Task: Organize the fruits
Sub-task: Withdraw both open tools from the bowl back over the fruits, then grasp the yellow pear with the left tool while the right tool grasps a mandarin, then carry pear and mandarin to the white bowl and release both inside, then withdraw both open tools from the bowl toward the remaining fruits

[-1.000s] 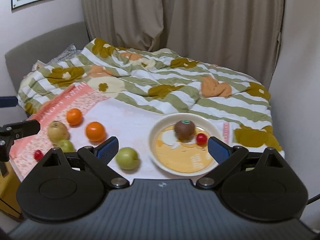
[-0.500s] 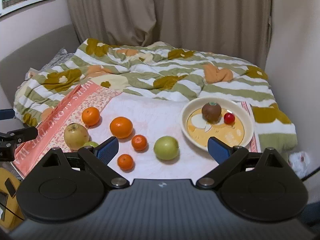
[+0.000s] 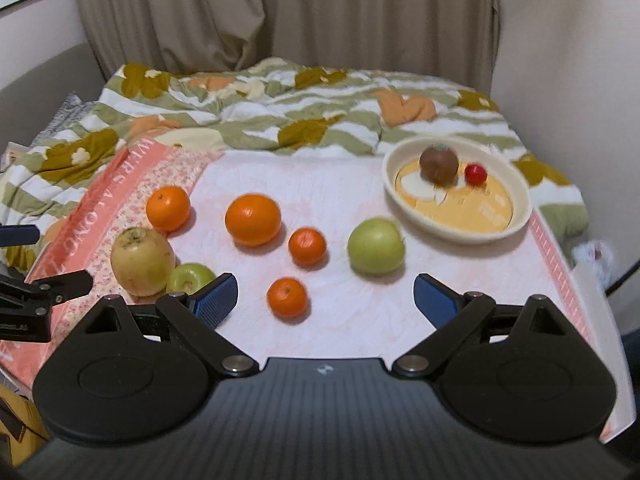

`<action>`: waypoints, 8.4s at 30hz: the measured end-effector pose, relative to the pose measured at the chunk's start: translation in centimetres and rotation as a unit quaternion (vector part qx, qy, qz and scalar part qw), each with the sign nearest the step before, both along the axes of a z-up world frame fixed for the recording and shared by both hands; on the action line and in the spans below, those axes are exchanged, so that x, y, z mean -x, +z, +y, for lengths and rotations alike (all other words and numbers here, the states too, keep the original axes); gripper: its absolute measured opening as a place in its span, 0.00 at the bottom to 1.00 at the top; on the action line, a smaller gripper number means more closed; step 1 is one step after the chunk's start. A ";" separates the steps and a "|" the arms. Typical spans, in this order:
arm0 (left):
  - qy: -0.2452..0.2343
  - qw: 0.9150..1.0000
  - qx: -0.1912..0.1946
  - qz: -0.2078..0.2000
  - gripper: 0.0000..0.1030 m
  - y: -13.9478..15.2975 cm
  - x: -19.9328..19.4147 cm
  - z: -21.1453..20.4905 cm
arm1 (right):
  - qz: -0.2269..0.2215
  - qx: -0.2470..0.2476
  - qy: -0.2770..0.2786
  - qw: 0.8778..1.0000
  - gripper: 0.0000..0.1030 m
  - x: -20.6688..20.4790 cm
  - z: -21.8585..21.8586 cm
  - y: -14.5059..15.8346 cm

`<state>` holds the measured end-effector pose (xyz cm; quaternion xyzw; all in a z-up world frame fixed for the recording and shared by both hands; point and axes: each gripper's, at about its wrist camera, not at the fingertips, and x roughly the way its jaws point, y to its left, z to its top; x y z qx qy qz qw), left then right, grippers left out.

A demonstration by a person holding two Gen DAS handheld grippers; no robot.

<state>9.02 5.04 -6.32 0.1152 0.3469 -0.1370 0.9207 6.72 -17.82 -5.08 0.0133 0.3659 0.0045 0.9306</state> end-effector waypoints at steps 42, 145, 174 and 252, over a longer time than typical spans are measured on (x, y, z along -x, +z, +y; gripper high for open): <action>-0.035 0.996 0.014 0.079 0.76 -5.1 -6.3 -0.2 | 0.071 0.023 0.035 0.997 0.51 -6.5 3.7 -7.5; -0.088 0.991 0.010 0.101 0.99 -1.2 -15.9 -33.0 | 0.060 -0.005 0.010 0.998 0.50 -17.4 -27.5 0.9; 0.034 0.998 0.023 0.040 1.00 3.0 -11.5 -25.1 | 0.095 0.025 0.195 0.976 0.50 -16.9 -22.7 -4.5; 0.067 0.994 0.054 0.075 0.73 -3.7 4.0 1.2 | 0.039 -0.032 0.165 0.985 1.00 -4.3 4.9 -4.9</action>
